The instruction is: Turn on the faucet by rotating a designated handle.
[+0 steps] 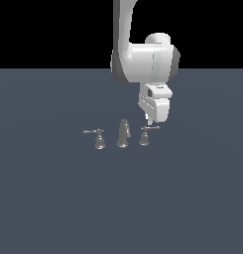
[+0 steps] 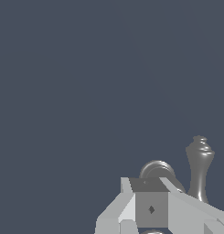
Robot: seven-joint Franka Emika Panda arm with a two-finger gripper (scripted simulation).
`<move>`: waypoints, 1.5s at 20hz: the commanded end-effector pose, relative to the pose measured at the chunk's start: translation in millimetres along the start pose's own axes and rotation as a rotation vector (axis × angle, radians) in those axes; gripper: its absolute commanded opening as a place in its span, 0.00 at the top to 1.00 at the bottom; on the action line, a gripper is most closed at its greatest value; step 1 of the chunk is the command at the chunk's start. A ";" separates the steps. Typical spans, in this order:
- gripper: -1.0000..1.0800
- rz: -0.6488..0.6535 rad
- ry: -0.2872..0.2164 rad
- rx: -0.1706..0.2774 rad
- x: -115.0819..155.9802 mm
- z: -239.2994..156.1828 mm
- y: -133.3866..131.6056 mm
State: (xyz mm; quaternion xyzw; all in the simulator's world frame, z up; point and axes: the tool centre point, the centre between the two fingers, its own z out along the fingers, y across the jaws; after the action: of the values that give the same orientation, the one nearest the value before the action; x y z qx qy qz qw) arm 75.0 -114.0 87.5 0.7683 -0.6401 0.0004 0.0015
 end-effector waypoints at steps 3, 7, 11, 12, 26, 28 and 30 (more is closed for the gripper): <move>1.00 0.036 -0.001 0.001 9.0 9.3 -4.1; 1.00 0.044 -0.002 0.002 11.1 11.0 -5.0; 1.00 0.044 -0.002 0.002 11.2 10.8 -4.9; 1.00 0.043 -0.003 0.001 11.0 10.9 -4.8; 1.00 0.033 -0.004 0.009 19.6 10.7 26.9; 1.00 0.035 -0.004 0.008 18.8 10.8 33.1; 1.00 0.036 -0.003 0.007 17.8 10.8 39.3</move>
State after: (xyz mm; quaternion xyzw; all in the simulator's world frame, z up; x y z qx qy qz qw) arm 48.3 -138.1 76.8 0.7574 -0.6529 0.0055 -0.0051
